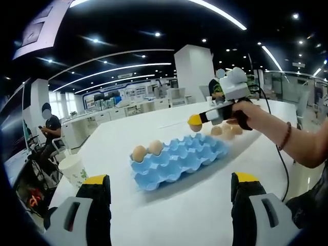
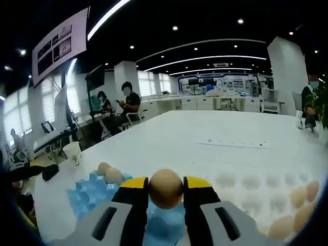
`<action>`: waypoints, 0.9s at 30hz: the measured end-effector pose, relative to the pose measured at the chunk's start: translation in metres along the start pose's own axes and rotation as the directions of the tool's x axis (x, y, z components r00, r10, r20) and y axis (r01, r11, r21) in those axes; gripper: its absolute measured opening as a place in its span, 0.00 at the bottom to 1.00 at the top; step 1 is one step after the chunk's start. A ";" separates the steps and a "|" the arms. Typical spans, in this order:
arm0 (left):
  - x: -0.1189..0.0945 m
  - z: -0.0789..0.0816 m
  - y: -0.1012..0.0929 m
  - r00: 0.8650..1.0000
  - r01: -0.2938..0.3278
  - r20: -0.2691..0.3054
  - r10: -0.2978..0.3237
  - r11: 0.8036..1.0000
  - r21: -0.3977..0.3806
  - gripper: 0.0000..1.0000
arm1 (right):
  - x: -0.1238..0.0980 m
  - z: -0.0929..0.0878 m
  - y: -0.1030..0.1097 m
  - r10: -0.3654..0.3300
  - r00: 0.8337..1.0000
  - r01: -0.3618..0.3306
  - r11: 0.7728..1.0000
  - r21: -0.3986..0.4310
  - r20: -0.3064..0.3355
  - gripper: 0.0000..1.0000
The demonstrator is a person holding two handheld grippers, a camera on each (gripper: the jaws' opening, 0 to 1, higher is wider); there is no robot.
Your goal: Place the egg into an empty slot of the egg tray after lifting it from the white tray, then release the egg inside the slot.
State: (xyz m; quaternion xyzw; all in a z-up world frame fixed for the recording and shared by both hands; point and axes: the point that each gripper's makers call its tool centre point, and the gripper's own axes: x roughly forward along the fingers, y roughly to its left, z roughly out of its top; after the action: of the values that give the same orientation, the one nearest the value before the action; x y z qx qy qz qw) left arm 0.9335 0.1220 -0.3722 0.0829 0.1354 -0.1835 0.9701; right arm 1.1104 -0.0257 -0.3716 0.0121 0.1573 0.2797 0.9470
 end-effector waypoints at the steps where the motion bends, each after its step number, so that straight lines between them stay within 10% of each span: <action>1: 0.000 0.000 0.000 1.000 0.000 0.001 0.000 1.000 0.000 1.00 | 0.001 0.000 0.001 0.005 1.000 -0.005 1.000 0.001 0.001 0.27; 27: -0.005 -0.004 0.002 1.000 -0.001 0.000 0.001 1.000 0.003 1.00 | 0.022 -0.002 0.058 0.144 0.990 -0.144 0.989 -0.020 0.002 0.27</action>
State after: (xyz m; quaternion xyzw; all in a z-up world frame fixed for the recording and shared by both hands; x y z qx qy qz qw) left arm 0.9291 0.1265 -0.3738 0.0841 0.1349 -0.1832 0.9701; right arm 1.0963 0.0346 -0.3732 0.0146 0.1516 0.3489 0.9247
